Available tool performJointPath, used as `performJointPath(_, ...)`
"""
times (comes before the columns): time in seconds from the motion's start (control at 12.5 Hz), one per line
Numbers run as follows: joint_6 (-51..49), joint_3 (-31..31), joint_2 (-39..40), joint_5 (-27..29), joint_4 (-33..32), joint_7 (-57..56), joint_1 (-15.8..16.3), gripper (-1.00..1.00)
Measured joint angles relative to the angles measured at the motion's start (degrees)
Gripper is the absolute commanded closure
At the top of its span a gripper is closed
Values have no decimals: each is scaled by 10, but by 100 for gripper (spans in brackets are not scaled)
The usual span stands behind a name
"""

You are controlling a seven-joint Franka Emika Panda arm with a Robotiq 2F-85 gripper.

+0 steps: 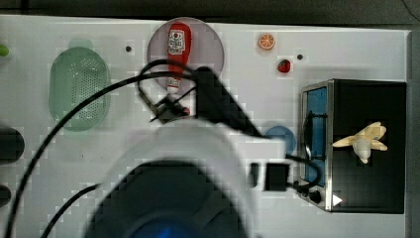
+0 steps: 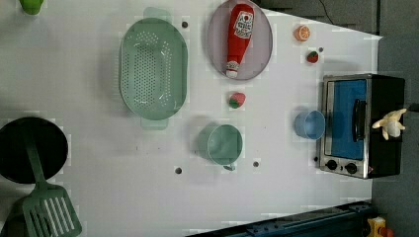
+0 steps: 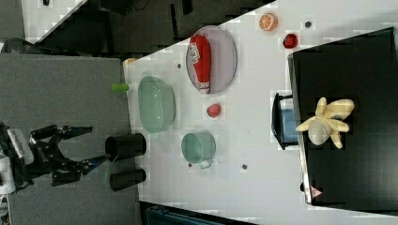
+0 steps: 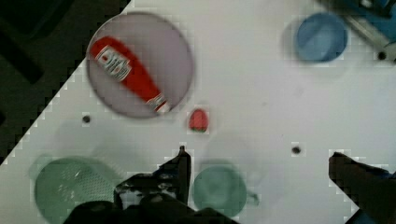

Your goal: Pick banana from table and place on oven.

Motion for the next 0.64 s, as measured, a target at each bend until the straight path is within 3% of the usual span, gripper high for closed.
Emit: performJointPath(0.64, -12, -25, 19, -22, -42, 35, -8, -100)
